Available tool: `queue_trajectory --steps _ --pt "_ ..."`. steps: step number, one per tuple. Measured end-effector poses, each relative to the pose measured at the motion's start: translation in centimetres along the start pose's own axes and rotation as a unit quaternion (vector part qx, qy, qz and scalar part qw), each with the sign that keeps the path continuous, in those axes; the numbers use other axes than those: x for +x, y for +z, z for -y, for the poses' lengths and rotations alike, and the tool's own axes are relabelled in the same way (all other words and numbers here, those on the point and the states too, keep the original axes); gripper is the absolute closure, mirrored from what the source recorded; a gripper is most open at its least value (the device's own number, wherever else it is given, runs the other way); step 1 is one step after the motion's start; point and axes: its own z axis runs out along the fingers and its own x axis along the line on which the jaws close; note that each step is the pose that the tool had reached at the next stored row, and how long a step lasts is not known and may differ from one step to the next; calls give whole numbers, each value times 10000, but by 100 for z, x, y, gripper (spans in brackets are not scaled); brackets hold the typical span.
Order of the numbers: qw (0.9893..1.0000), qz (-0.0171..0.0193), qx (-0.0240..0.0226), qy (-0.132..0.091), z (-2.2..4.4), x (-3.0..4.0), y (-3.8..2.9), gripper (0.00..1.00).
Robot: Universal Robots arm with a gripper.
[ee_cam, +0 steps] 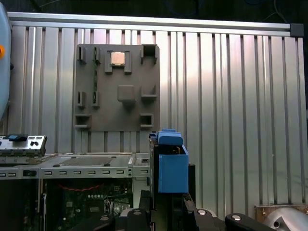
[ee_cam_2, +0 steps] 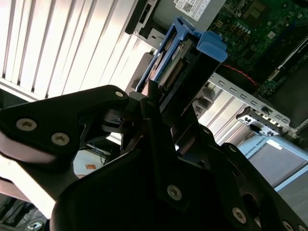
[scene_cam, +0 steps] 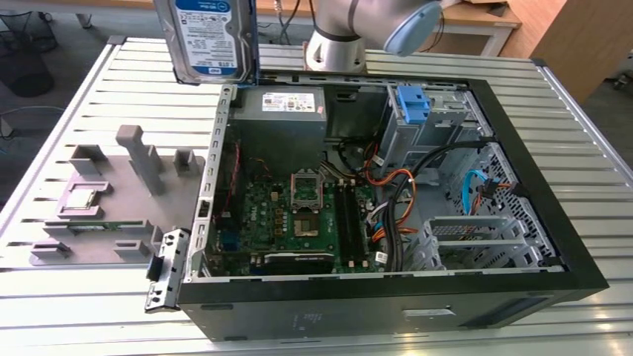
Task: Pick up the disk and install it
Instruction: 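Pick up the disk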
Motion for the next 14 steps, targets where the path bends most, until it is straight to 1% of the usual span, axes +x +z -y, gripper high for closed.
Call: queue_trajectory --steps 5,10,14 --pt "10000 0 0 0 156 -3 -7 65" --pt "10000 0 0 0 293 -5 -13 65" --pt "10000 0 0 0 421 -7 -19 65"
